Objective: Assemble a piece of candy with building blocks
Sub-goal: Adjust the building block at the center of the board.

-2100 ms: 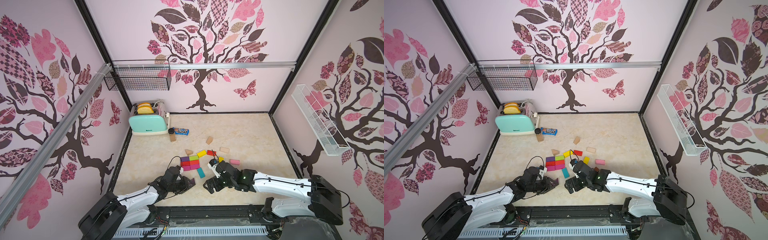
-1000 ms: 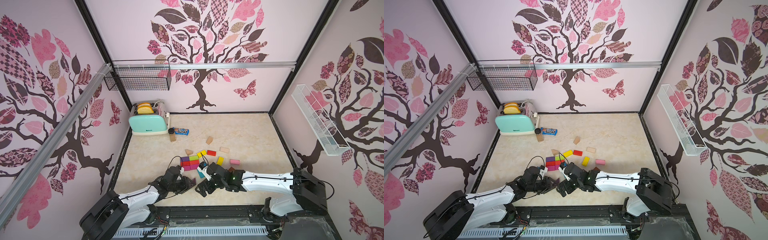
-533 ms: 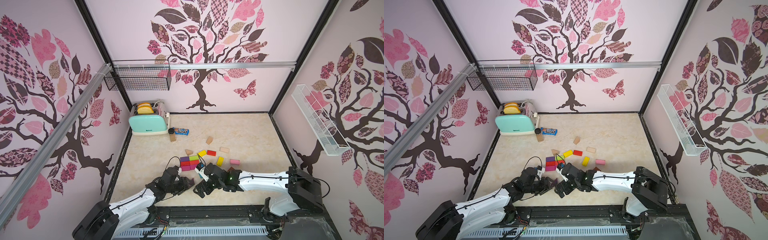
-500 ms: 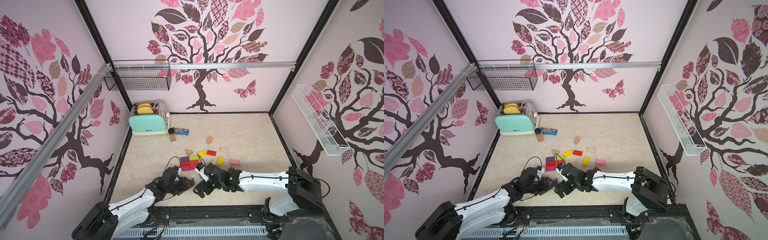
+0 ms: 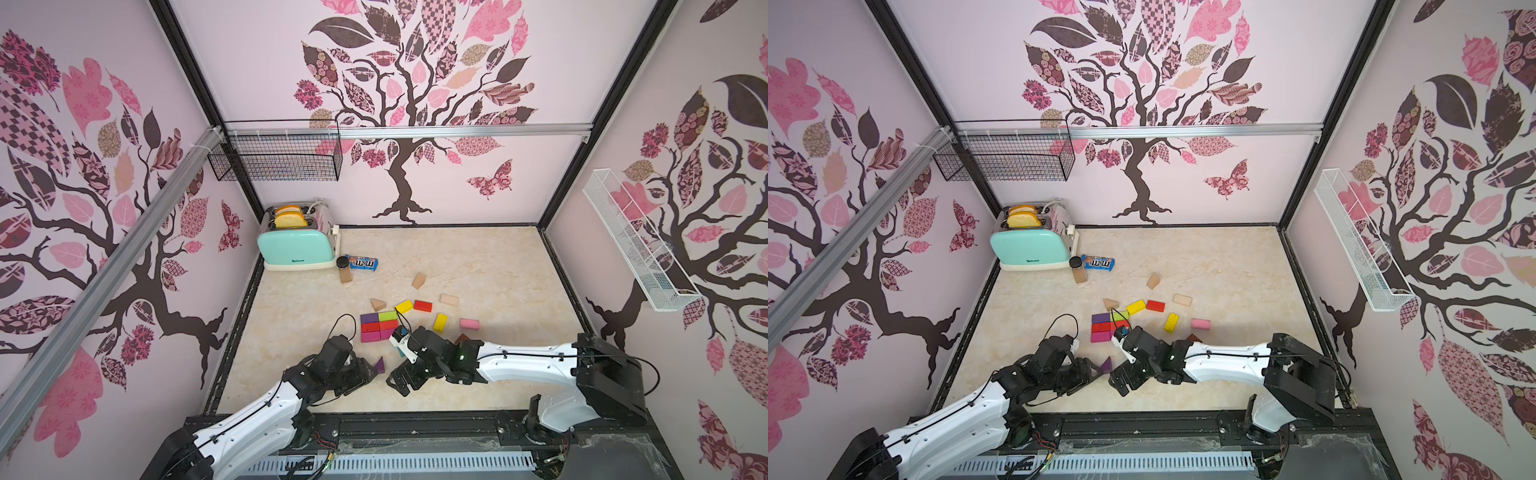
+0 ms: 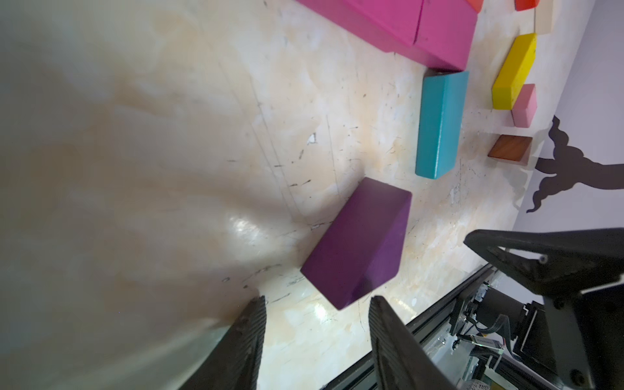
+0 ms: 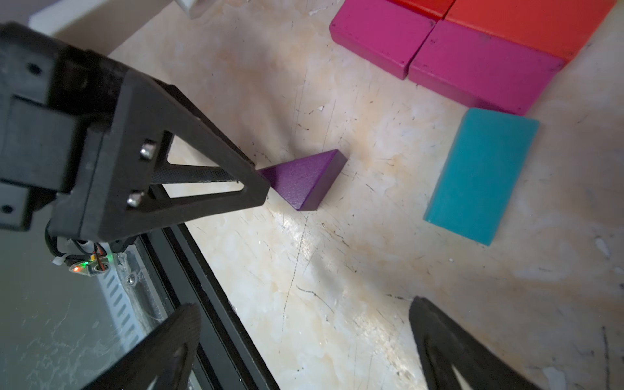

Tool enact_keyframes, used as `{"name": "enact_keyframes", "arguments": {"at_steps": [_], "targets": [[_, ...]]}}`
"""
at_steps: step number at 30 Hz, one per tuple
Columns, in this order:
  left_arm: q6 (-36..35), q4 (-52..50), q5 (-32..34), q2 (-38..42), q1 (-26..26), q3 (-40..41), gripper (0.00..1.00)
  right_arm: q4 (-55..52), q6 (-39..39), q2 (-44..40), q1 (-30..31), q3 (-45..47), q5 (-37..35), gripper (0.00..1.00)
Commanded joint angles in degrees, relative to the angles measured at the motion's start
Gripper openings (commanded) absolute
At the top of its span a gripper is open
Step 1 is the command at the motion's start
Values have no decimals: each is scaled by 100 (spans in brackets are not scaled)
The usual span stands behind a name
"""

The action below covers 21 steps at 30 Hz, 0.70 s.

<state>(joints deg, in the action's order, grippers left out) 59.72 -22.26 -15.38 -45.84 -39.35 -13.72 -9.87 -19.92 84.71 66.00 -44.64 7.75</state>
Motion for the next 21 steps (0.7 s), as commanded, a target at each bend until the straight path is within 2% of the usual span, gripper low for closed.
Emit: {"name": "enact_keyframes", "arguments": {"at_steps": [1,3,7,13,21], "targets": [[-194,-594,364,8,27,-127,53,-49,22,-254,36,33,-133,99],[-342,-536,449,-138,41,-235,53,-94,70,-296,36,66,-146,99],[-529,117,170,-652,36,-338,53,-105,129,-369,36,135,-168,99],[-858,324,160,-1175,36,-504,54,-121,112,-658,36,314,-273,99],[-1030,-93,228,-511,38,-712,54,-261,42,-868,36,374,-431,99]]}}
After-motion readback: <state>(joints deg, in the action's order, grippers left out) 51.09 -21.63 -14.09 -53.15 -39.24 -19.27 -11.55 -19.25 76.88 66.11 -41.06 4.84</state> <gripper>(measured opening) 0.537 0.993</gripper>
